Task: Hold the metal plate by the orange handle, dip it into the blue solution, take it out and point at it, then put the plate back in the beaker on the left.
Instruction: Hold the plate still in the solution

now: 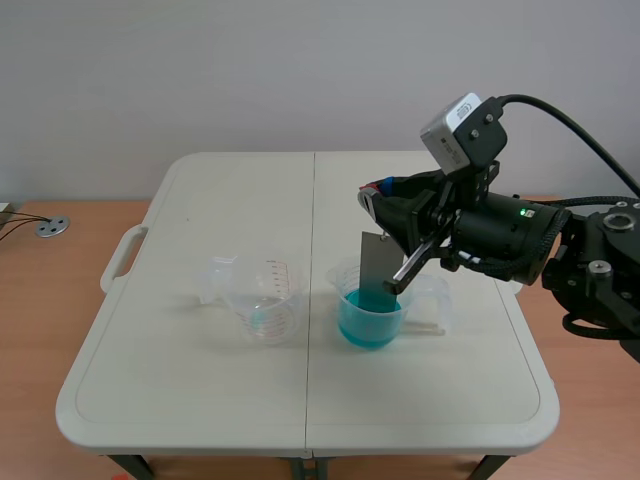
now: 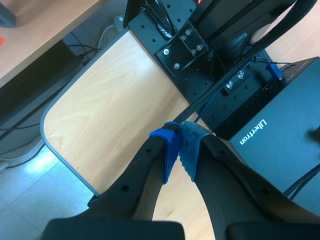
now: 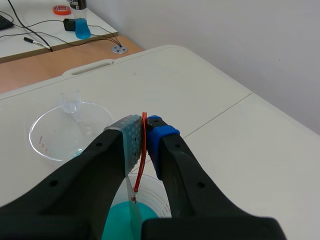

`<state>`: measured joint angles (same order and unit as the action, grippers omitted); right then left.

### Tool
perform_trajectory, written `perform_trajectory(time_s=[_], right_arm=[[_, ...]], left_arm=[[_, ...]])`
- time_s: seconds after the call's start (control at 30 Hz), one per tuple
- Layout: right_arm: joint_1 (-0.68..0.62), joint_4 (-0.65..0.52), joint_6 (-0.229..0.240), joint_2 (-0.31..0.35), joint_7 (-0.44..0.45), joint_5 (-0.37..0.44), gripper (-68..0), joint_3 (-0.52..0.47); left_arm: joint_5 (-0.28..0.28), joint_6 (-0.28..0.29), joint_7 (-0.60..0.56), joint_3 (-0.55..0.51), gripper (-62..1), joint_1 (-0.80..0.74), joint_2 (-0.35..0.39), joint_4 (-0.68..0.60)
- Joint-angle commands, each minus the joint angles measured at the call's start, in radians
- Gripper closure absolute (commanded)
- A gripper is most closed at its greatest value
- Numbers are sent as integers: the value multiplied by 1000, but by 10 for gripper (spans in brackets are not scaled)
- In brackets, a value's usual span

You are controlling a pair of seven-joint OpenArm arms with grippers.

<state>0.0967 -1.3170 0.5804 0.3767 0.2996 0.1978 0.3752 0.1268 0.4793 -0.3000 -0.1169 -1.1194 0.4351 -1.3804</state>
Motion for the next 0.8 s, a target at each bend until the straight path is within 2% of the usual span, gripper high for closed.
perform_trajectory(time_s=[0.0,0.63,0.77], right_arm=[[19,-14,-4,6,20,7,-13,-2],[20,6,-4,6,21,6,-13,-2],[20,6,-4,6,22,-16,-13,-2]], left_arm=[[-6,6,-13,5,-17,-13,-3,-6],[-6,6,-13,5,-16,-13,-3,-6],[-6,6,-13,5,-16,-13,-3,-6]])
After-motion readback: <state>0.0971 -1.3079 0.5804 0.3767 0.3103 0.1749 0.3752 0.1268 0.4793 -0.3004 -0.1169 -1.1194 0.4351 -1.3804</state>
